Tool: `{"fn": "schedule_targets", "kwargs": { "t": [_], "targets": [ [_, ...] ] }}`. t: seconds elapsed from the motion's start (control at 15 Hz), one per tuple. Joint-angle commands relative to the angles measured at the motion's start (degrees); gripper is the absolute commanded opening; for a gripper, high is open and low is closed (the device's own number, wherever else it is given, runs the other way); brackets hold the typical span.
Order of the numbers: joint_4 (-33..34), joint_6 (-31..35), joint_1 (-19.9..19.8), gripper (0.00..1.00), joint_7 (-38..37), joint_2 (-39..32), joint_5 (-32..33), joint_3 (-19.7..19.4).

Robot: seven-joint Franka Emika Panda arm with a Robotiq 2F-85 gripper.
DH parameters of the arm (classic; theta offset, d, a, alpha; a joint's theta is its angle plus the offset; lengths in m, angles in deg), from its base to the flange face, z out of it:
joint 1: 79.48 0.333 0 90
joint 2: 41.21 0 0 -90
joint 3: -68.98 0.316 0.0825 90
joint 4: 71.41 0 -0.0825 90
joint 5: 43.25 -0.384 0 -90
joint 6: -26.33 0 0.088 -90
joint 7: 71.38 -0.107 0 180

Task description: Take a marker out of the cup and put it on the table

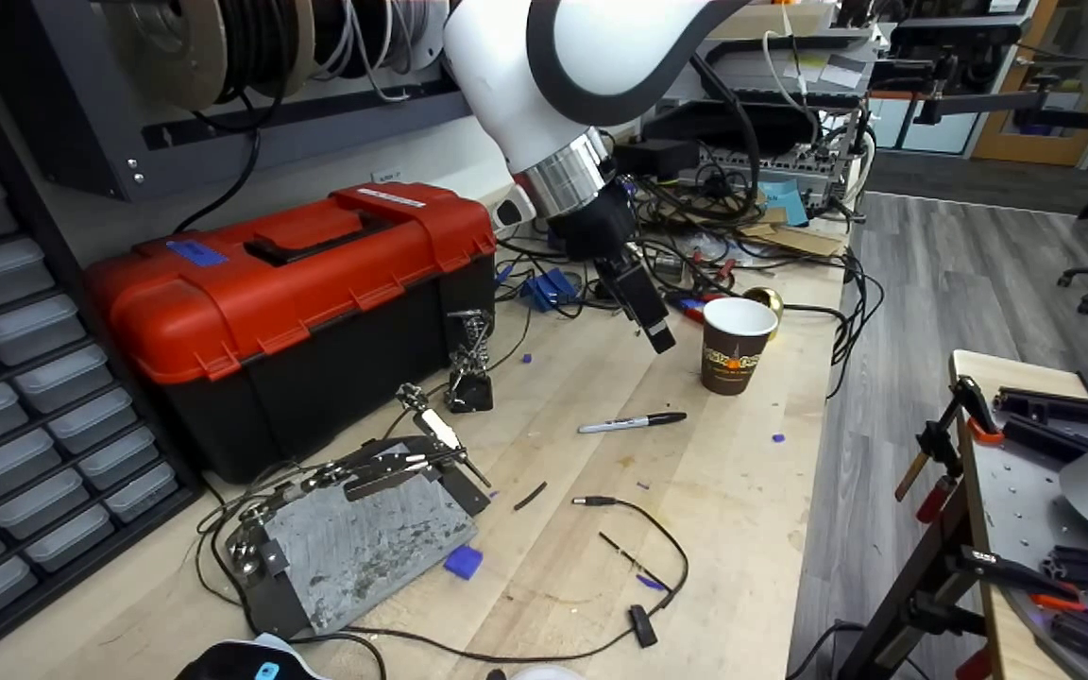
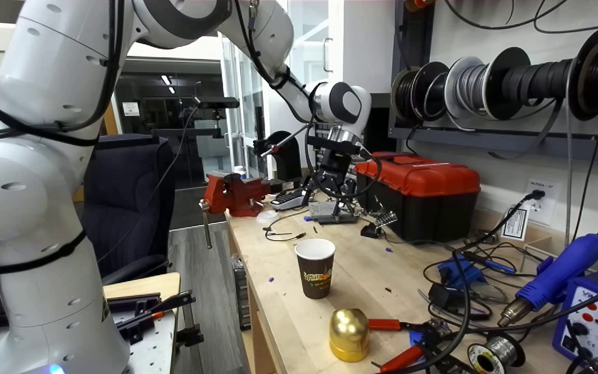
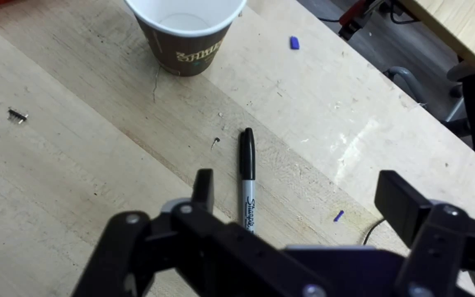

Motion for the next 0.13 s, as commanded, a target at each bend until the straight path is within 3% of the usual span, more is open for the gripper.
{"fn": "schedule_targets", "kwargs": {
  "t": [0.0, 0.07],
  "targets": [
    [0.2, -0.2, -0.1, 1.0, -0.1, -0.1, 0.1, 0.2],
    [0.2, -0.2, -0.1, 1.0, -0.1, -0.1, 0.1, 0.2]
  ]
}}
